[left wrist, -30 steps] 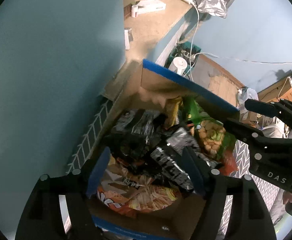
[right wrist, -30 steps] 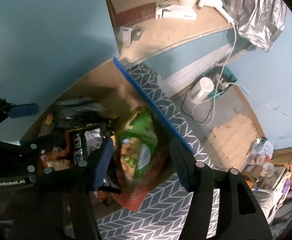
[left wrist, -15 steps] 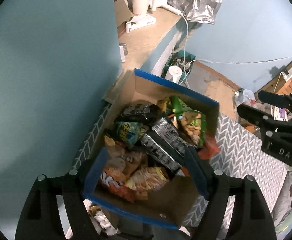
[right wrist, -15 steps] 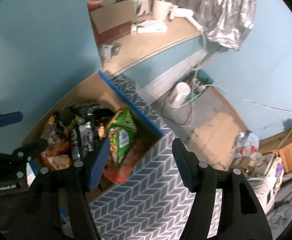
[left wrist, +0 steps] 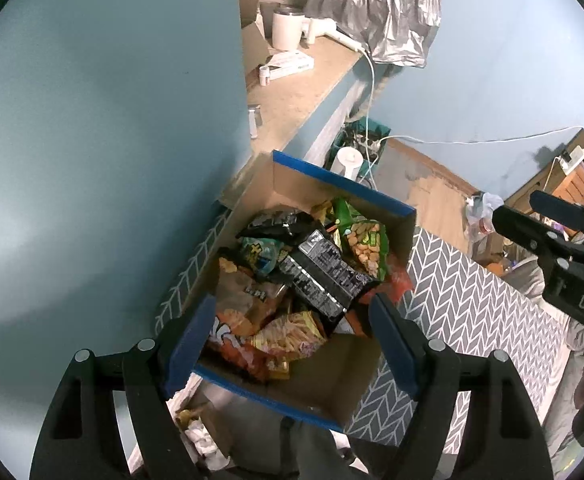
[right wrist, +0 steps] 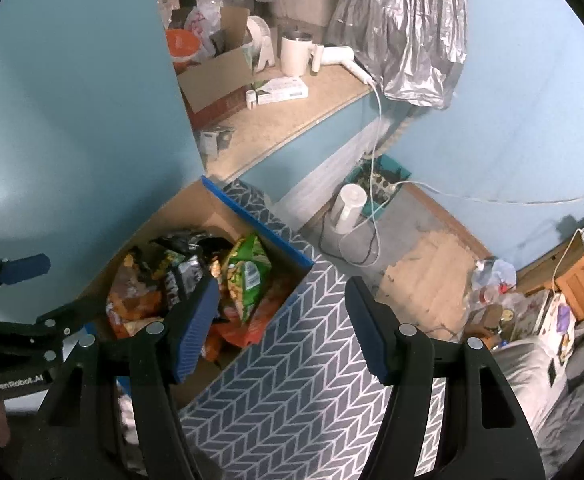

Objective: Organize snacks

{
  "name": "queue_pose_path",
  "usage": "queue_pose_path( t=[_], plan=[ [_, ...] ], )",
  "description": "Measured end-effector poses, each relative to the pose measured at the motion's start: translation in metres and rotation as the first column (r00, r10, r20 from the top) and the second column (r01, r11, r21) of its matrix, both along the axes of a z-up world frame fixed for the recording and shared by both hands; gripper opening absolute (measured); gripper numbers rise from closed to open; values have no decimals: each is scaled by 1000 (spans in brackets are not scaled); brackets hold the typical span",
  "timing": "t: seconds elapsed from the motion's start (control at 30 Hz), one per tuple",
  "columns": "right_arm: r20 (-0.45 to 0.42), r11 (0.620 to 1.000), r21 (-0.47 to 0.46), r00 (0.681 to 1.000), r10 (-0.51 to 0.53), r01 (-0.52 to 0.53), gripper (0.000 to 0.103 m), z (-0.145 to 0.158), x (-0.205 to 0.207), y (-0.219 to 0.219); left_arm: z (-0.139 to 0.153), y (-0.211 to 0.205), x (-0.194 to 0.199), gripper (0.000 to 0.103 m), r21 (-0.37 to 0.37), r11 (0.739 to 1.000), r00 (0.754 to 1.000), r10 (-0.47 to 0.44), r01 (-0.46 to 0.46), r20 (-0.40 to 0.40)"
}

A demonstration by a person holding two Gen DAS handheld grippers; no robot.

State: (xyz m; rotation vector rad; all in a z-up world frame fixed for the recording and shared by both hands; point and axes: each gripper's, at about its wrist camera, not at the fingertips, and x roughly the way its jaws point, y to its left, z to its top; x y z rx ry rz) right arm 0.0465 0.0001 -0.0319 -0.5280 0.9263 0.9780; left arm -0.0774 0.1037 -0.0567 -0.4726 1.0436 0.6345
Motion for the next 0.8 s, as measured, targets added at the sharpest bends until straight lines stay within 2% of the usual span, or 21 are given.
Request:
queue_pose_path(
  t=[0.1,0.27,0.37,0.8],
  plan=[
    [-7,1000,16,1000,-11,11,70,4,-6,-9,4,-3,-4,81,4,1000,1000,2,-2,10],
    [-15,999,30,1000,-18,18,71,10,-13,-19,15,-15,-8,81,58,998,999,-12,10,38],
    [-20,999,37,999,-34,35,72,14,-13,-24,21,-21,-12,89,70,997,998,-22,17,66],
    [-33,995,70,997,-69,71,74,27,-19,-46,43,-35,-27,90,105,994,993,-31,19,114]
  ],
)
